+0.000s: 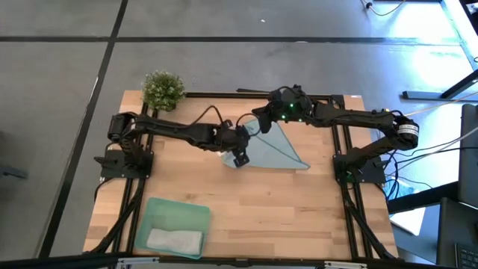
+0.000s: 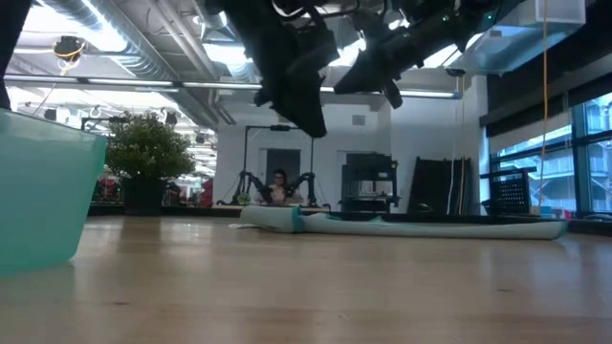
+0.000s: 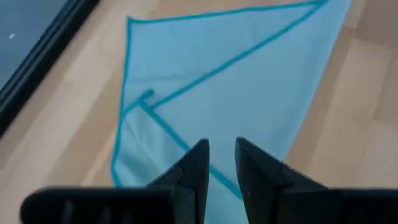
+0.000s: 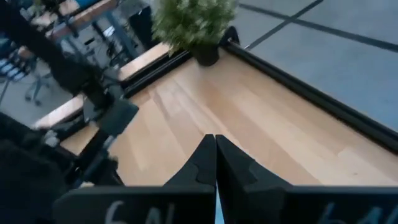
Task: Roll microfiber towels into tight, uniform cylinder then place into a basket
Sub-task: Roll the blue microfiber cloth
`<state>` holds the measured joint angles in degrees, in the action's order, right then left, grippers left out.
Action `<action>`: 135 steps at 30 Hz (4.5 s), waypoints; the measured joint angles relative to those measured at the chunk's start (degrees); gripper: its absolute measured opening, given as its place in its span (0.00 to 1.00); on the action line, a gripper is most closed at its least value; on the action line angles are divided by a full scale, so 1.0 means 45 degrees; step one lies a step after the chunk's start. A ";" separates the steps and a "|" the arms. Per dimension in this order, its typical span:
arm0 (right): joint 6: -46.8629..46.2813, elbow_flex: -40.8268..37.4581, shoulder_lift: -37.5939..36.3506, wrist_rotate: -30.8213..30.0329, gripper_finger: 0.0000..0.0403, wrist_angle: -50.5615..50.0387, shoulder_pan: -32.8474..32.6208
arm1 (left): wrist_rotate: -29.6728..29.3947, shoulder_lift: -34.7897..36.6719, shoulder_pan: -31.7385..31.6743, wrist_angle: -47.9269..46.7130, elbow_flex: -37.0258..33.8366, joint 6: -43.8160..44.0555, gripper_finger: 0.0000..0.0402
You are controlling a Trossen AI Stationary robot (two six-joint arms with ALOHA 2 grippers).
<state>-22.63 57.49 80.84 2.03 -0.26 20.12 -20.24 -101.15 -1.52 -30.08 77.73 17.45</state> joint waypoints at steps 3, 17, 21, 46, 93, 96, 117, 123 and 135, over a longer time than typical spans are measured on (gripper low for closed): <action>0.0601 0.0000 0.0000 0.0755 0.00 -0.0378 0.0092 | 0.0177 -0.0153 0.0068 -0.0229 0.0000 0.0000 0.18; 0.0807 0.0000 0.0000 0.1150 0.00 -0.1198 0.0340 | 0.4236 -0.0661 -0.0351 0.0592 -0.1976 0.3592 0.18; 0.0767 0.0000 0.0000 0.1145 0.00 -0.1206 0.0340 | 0.4690 -0.1023 -0.0349 0.1087 -0.2058 0.3779 0.18; 0.0836 -0.0005 0.0005 0.1161 0.00 -0.1682 0.0340 | 0.5063 -0.2252 -0.0413 0.1154 -0.1996 0.3000 0.15; 0.2539 -0.1846 0.4920 0.0976 0.00 -0.1898 0.2063 | 0.6511 0.1041 -0.0365 -0.4670 -0.2088 -0.7300 0.00; 0.2438 -0.1849 0.4935 0.0840 0.00 -0.1842 0.2226 | 0.6752 0.1041 -0.0326 -0.4658 -0.2297 -0.7289 0.00; 0.2438 -0.1894 0.4974 0.1203 0.00 -0.1498 0.2259 | 0.6757 0.1037 -0.0837 -0.4727 -0.1735 -0.3855 0.18; 0.2438 -0.1894 0.4979 0.1242 0.00 -0.1476 0.2259 | 0.5719 0.1070 -0.2034 -0.2755 -0.0899 -0.3595 0.17; 0.2428 -0.1899 0.4983 0.1493 0.00 -0.1162 0.2254 | 0.5745 -0.1319 -0.2984 0.0673 -0.0901 -0.6911 0.17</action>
<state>-11.71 48.95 103.26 8.75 -5.49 30.26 5.62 -107.08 -14.95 -27.05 73.68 -13.65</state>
